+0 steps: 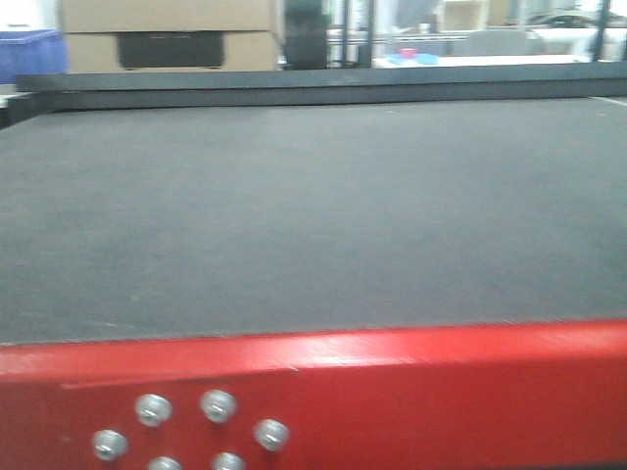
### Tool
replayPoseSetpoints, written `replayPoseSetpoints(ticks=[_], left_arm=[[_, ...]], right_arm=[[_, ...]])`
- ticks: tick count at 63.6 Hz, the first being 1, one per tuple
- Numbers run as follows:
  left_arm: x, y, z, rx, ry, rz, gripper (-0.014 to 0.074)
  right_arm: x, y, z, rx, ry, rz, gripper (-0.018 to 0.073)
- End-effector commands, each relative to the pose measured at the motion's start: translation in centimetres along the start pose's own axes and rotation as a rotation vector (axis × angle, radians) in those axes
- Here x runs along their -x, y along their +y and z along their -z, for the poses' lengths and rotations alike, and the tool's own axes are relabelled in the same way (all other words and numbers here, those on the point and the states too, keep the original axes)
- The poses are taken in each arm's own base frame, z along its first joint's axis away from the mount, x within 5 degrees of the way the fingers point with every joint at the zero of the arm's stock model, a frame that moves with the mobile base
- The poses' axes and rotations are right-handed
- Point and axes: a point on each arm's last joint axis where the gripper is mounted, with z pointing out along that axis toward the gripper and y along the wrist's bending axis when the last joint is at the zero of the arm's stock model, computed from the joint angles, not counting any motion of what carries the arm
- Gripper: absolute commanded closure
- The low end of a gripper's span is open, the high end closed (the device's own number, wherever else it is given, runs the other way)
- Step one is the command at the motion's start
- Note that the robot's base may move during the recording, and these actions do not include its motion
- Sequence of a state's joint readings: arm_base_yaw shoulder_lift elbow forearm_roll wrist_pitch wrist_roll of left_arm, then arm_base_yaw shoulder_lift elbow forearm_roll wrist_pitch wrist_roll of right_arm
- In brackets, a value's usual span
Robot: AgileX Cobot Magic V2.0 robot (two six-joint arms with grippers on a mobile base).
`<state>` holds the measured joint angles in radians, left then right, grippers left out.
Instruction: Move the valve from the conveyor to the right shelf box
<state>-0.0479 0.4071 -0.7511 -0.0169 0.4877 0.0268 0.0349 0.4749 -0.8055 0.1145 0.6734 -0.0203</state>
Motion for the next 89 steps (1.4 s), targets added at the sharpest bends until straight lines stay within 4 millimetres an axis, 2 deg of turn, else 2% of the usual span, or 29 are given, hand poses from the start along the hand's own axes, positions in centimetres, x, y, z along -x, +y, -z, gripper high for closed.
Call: replayPoseSetpoints(ticks=[1,89], left_arm=[[0.80,0.02,0.30,0.003,-0.073,0.007,0.0707],[0.80,0.02,0.30,0.003,-0.073,0.007,0.0707]], right_arm=[[1.03,-0.02,0.52,-0.008,-0.105,0.013,0.0721],[1.03,-0.02,0.52,-0.008,-0.105,0.013,0.0721]])
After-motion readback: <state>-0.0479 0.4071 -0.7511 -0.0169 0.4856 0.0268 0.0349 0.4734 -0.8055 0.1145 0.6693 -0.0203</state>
